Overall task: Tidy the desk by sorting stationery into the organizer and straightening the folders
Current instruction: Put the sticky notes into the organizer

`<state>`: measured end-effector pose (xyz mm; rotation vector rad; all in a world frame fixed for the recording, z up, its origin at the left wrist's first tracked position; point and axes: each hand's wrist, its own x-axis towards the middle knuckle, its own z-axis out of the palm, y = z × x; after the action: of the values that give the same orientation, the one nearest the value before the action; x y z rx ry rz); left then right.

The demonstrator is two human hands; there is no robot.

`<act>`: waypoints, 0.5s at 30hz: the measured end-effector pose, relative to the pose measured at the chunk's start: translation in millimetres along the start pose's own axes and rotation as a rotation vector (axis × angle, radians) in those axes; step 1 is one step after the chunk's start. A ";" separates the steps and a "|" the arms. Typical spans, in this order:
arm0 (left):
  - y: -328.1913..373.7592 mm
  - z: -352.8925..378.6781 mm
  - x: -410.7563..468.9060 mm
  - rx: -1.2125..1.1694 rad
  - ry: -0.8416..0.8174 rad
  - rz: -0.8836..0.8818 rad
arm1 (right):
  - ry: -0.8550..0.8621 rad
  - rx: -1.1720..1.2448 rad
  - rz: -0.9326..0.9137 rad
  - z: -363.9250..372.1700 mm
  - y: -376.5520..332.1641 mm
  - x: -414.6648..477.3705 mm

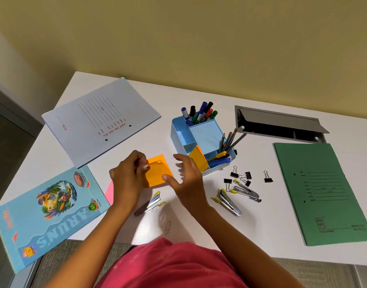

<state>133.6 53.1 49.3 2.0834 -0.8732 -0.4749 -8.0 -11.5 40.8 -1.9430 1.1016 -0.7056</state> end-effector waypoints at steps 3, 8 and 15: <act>13.8 4.6 -4.0 -0.191 -0.031 -0.015 | 0.030 0.033 -0.022 0.0 -2.4 4.1; 13.4 10.7 -4.5 -0.265 0.037 0.002 | 0.187 -0.043 -0.055 -9.5 -3.6 10.0; -23.6 6.9 -5.0 -0.047 0.044 -0.080 | 0.549 -0.212 -0.033 -40.0 0.0 21.5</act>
<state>136.0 63.2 26.5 2.0835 -0.7482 -0.4865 -28.3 -44.6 64.4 -1.9988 1.5240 -1.2310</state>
